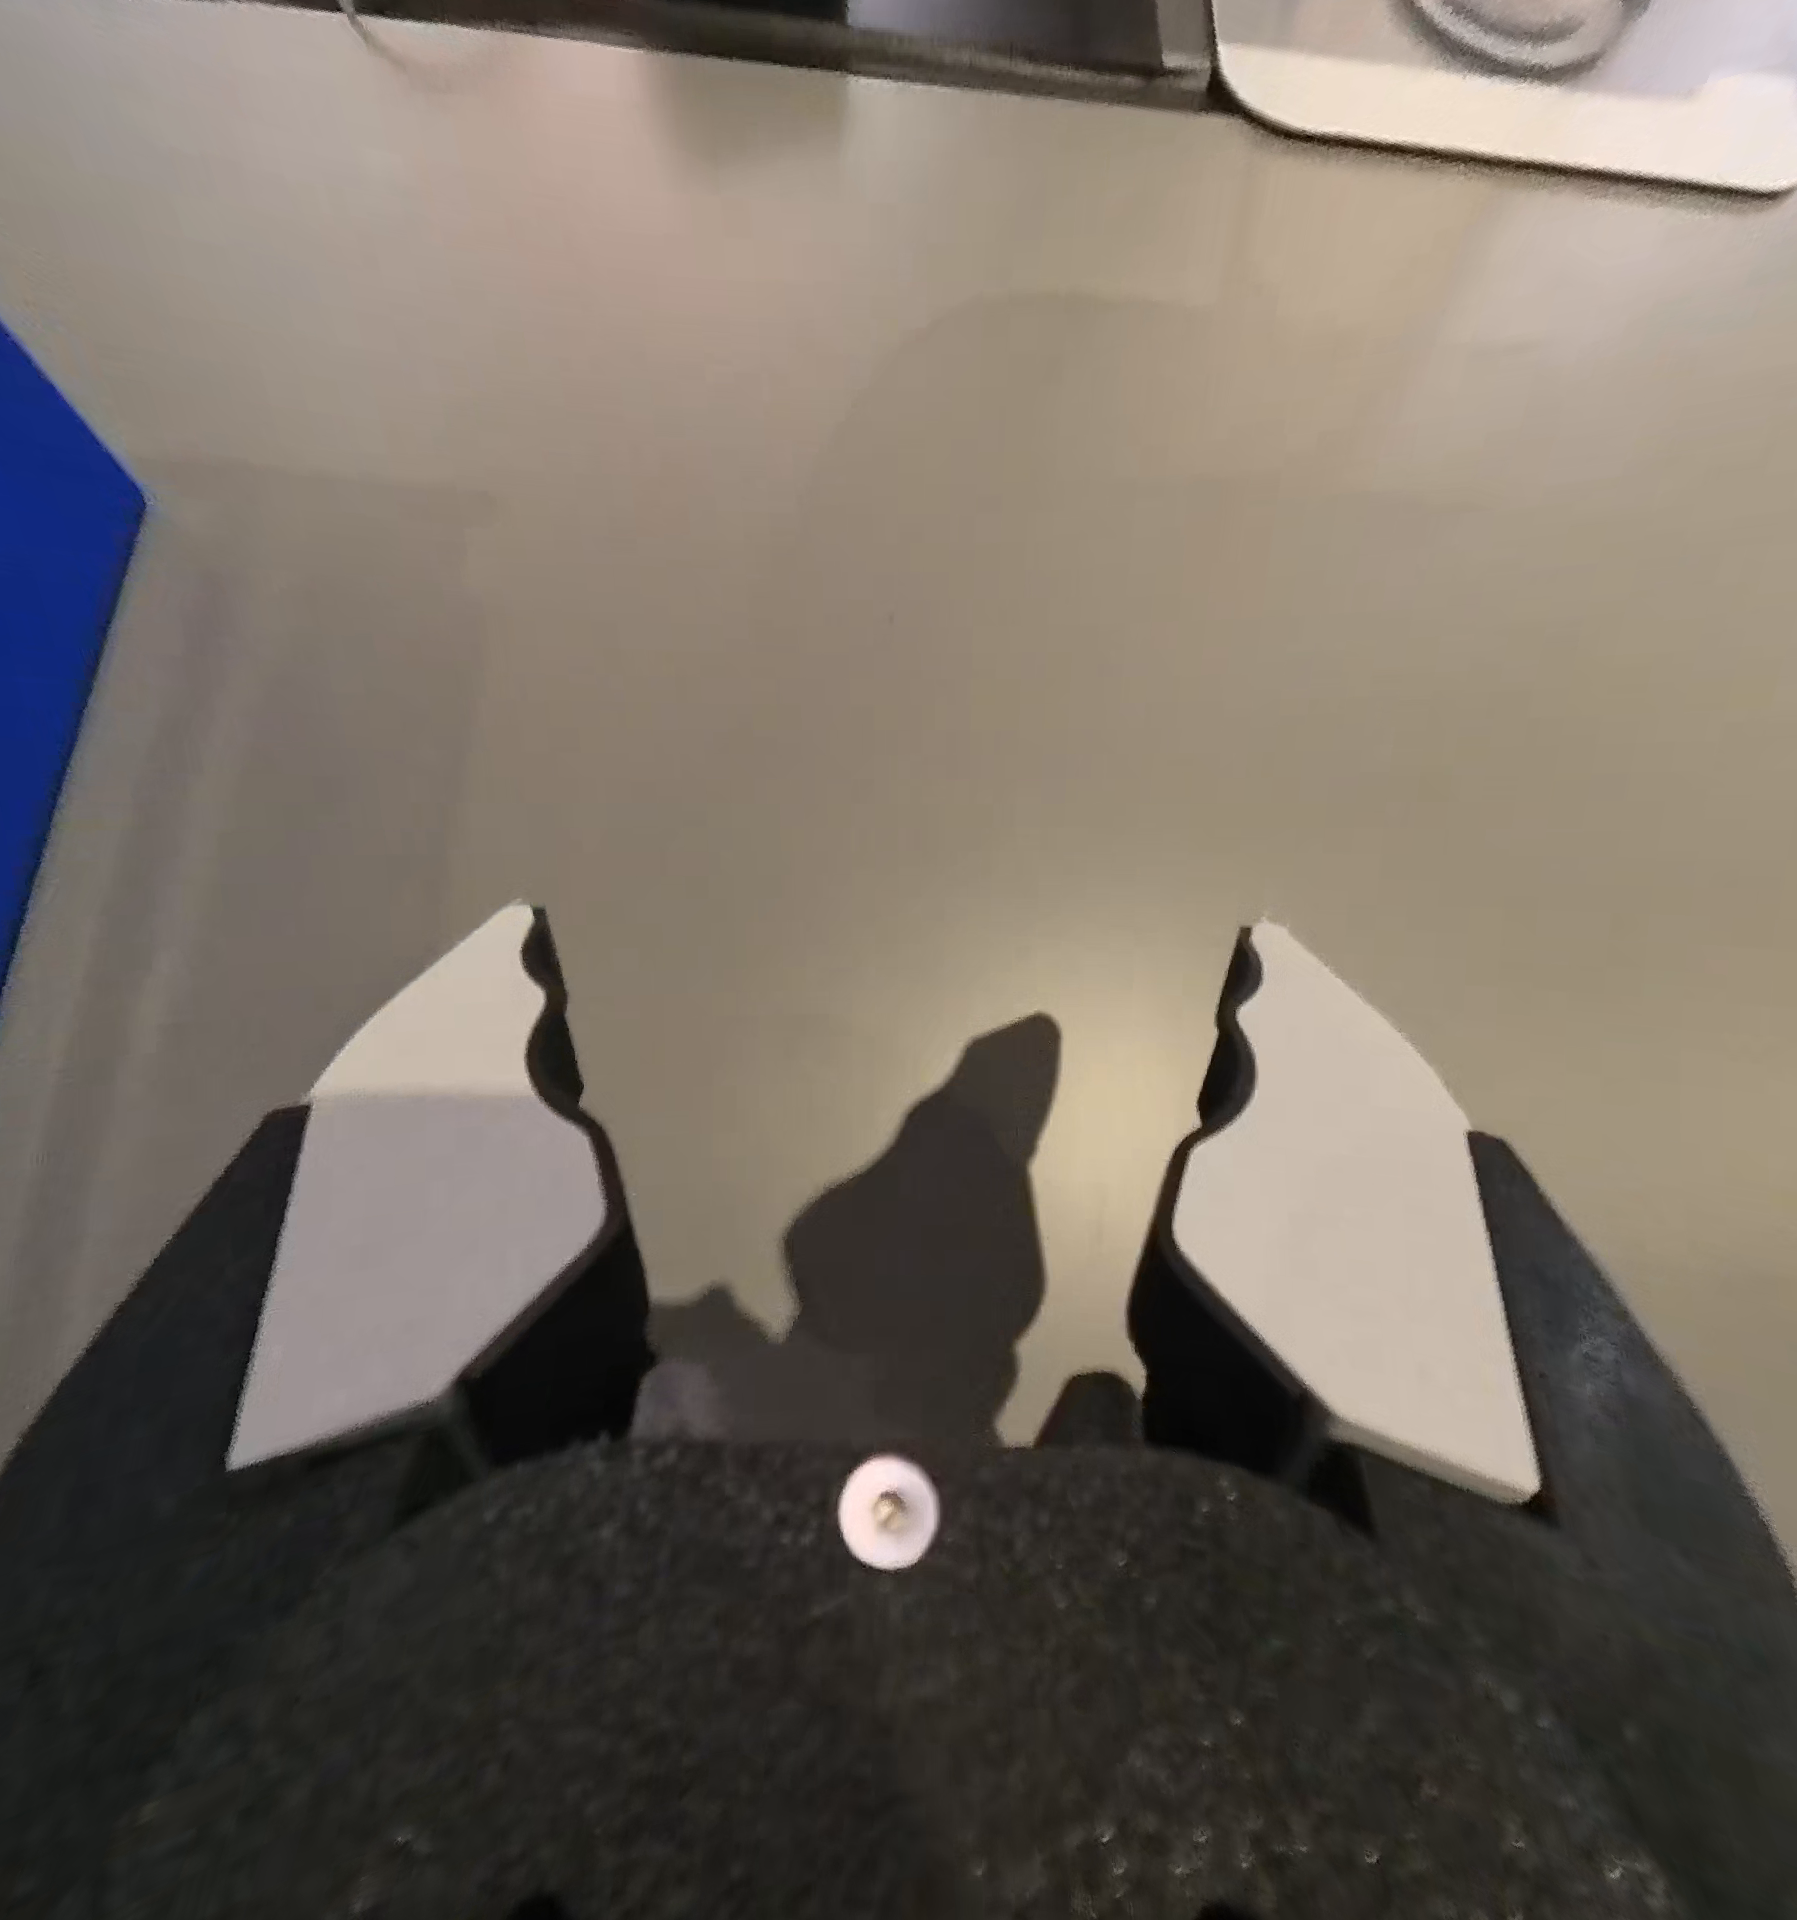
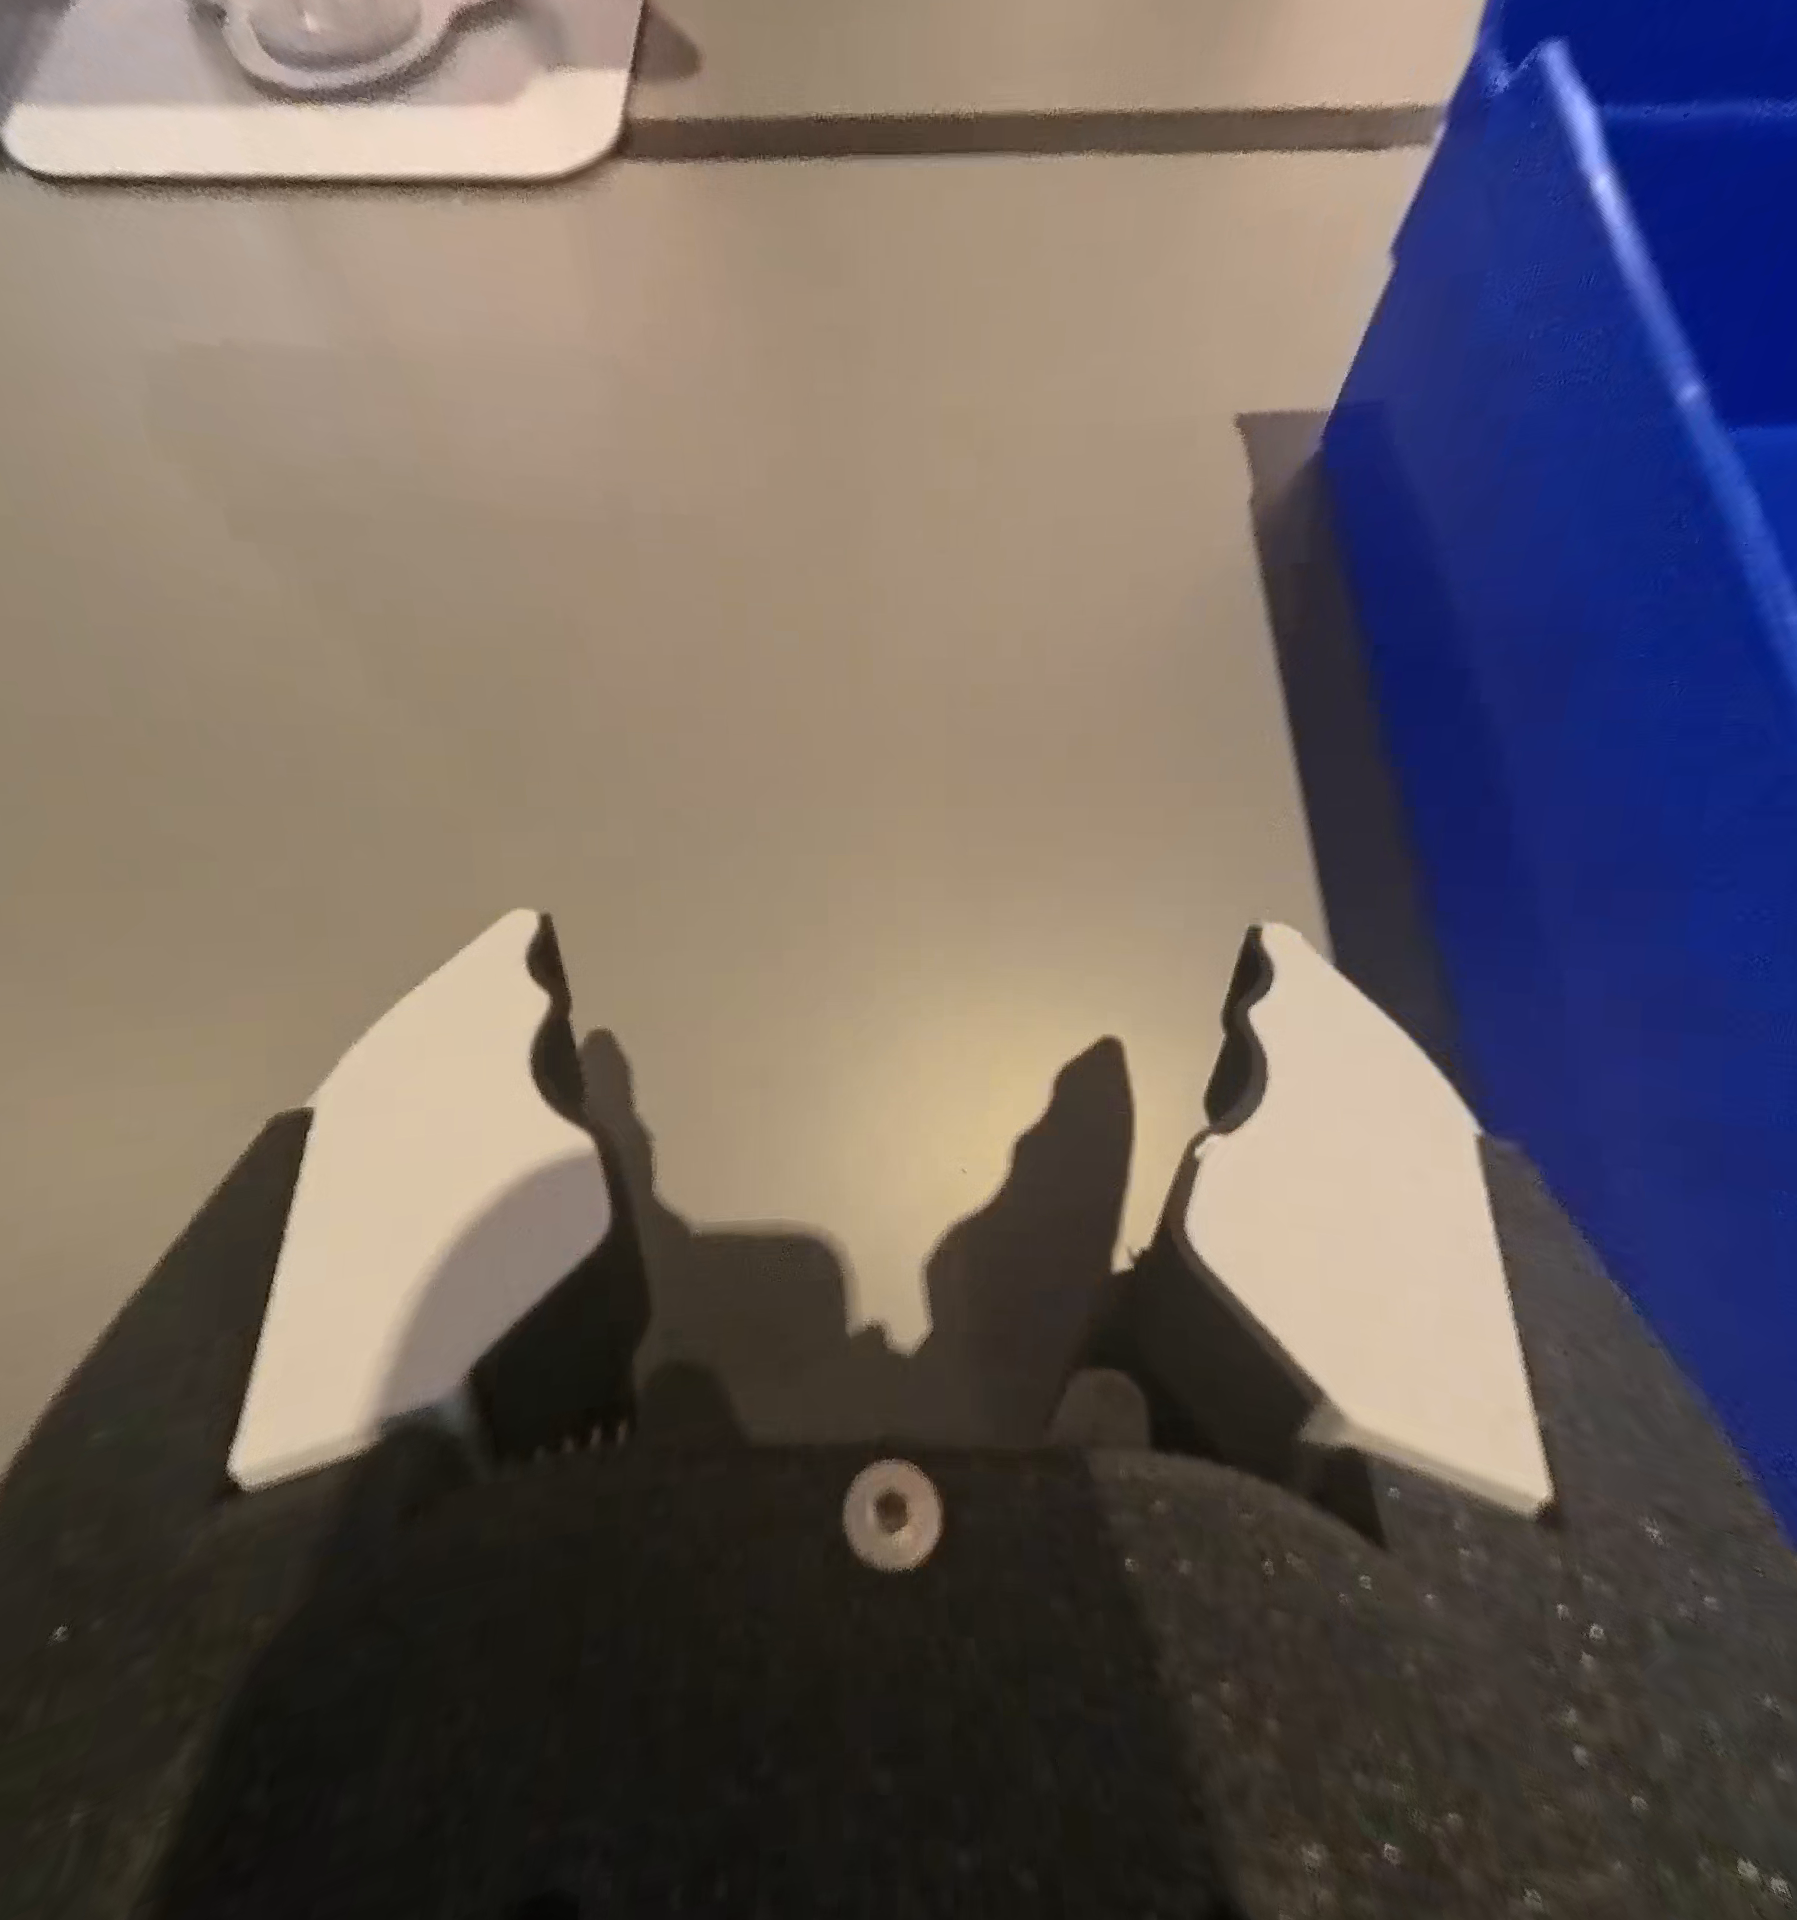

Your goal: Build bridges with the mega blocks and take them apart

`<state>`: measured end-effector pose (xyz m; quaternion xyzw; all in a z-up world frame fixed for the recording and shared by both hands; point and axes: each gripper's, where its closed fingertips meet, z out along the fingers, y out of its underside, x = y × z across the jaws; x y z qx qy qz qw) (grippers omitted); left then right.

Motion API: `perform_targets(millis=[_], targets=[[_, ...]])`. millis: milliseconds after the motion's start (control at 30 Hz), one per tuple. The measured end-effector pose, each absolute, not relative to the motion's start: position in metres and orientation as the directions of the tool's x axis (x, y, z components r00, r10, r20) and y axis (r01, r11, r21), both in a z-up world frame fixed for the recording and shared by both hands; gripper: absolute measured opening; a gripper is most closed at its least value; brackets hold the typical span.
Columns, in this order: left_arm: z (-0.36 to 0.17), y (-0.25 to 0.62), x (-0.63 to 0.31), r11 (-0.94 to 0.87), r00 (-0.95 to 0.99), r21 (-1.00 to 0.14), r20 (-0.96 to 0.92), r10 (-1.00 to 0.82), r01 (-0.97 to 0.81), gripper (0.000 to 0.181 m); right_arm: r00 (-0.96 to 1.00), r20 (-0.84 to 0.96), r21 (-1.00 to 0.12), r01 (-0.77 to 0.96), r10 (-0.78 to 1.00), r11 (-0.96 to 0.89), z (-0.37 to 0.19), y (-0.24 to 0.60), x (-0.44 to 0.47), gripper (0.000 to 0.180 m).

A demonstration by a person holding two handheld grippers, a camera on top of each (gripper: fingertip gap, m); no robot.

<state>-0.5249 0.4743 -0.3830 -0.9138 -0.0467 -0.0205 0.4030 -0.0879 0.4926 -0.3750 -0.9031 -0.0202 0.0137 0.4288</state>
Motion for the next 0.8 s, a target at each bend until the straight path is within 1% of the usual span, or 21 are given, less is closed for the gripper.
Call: perform_targets(millis=[233, 433, 733, 800], targets=[[-0.412, 0.486, -0.526, -0.706, 0.996, -0.703, 0.054, 0.068, 0.086, 0.118, 0.999, 0.034, -0.723, 0.048, 0.035, -0.689, -0.411, 0.503, -0.086, 0.118], [-0.432, 0.488, -0.535, -0.738, 0.996, -0.671, 0.023, 0.081, 0.076, 0.118, 0.996, 0.081, -0.692, 0.083, 0.038, -0.718, -0.429, 0.507, -0.085, 0.118], [-0.436, 0.488, -0.534, -0.750, 0.998, -0.659, 0.017, 0.062, 0.058, 0.121, 0.998, 0.046, -0.675, 0.060, 0.040, -0.735, -0.436, 0.509, -0.090, 0.118], [-0.436, 0.488, -0.534, -0.751, 0.998, -0.658, 0.014, 0.062, 0.056, 0.122, 1.000, 0.017, -0.664, 0.027, 0.021, -0.747, -0.439, 0.509, -0.088, 0.123]])
